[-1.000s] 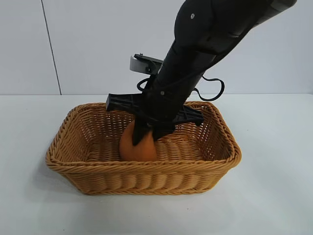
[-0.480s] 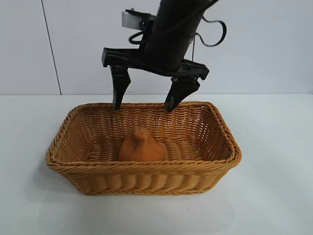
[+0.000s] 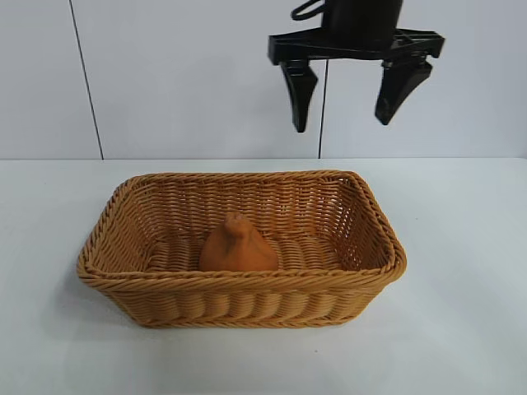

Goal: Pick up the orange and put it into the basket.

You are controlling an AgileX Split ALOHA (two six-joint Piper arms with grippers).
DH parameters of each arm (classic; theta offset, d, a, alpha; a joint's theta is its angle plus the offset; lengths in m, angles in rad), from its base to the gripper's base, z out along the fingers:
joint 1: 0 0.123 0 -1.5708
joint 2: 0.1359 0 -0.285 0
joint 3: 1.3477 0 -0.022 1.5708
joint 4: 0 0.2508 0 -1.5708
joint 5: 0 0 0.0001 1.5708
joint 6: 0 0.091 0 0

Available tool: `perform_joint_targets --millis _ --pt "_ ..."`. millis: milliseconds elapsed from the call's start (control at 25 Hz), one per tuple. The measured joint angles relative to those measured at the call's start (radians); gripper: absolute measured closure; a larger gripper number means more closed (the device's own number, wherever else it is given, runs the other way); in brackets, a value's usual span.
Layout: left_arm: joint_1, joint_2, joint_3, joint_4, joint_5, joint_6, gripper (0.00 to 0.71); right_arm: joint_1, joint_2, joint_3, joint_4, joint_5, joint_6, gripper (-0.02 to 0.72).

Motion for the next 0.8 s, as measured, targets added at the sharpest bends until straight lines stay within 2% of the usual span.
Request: perform_joint_targets --millis 240,400,600,800 --pt "0.0 0.0 0.0 0.0 0.0 0.0 0.062 -0.23 0.001 0.0 -0.001 0.003 -0.025 0.052" --pt "0.0 0.0 0.0 0.0 -0.001 0.0 0.062 -0.332 0.001 0.0 0.028 0.009 -0.04 0.052" --pt "0.0 0.0 0.0 0.0 -0.002 0.0 0.062 -0.351 -0.005 0.049 0.053 0.008 -0.064 0.052" --pt "0.0 0.0 0.0 0.0 -0.002 0.0 0.062 -0.317 -0.089 0.237 0.07 0.008 -0.1 0.052"
